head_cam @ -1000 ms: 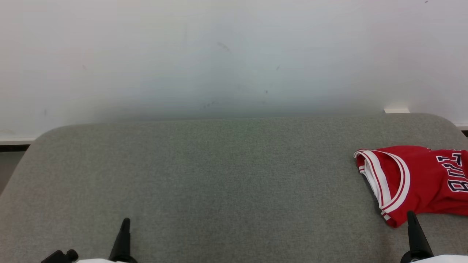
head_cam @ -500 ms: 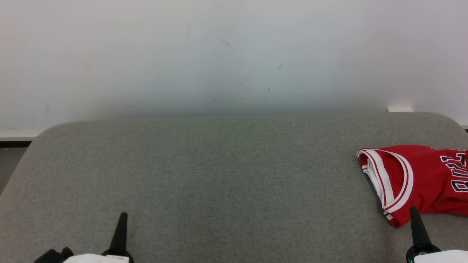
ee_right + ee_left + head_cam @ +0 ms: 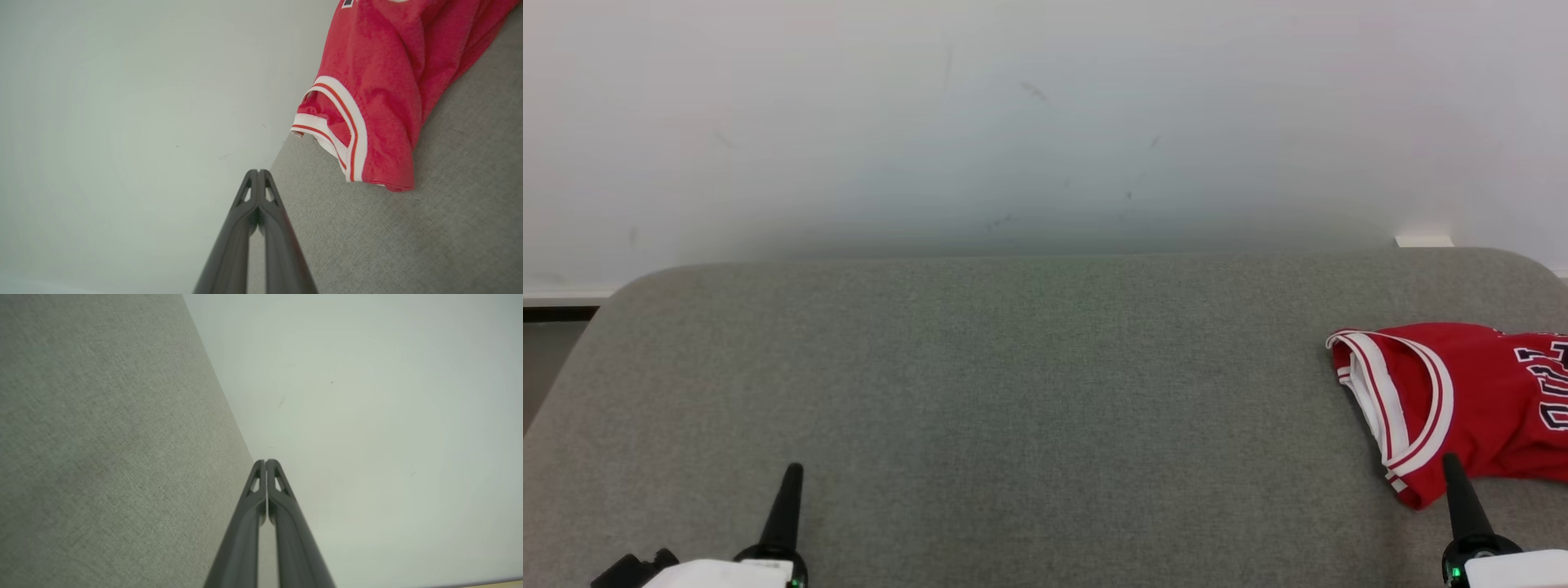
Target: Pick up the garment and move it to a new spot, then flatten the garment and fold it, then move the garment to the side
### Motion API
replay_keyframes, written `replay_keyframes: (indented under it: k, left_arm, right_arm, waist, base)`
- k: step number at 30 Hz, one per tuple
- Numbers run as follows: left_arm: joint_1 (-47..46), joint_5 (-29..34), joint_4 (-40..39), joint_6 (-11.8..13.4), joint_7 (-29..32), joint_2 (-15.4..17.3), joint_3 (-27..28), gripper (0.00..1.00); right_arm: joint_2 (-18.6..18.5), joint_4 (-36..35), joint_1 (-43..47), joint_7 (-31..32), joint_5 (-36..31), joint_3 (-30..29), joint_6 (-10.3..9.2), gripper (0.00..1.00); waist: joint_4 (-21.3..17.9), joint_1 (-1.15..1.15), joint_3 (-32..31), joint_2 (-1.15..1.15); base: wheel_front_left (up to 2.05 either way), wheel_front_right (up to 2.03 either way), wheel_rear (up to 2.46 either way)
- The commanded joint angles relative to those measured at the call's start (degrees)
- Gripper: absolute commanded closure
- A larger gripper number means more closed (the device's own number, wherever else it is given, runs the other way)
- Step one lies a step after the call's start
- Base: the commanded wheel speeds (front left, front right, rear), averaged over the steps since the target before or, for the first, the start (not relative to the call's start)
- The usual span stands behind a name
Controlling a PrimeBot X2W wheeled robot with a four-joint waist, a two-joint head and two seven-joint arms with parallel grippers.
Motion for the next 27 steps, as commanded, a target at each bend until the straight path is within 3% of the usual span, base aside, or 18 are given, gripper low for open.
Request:
replay_keyframes:
  k: [1, 27]
  left_arm:
    - [-1.1, -1.5, -0.5, -0.4, 0.4, 0.4, 0.4, 1.00]
    - [-2.2, -13.2, -0.9, -0.7, 3.5, 0.5, 1.8, 1.00]
  right_arm:
    - [-0.1, -0.5, -1.0, 0.3, 1.4, -0.5, -0.06, 1.00]
    - [0.5, -0.6, -2.1, 3.4, 11.0, -2.3, -0.08, 1.00]
  waist:
    - [0.1, 0.00, 0.1, 0.00]
    - [0.9, -0.01, 1.0, 0.00]
  base:
    - [0.00, 0.00, 0.00]
    - [0.00, 0.00, 0.00]
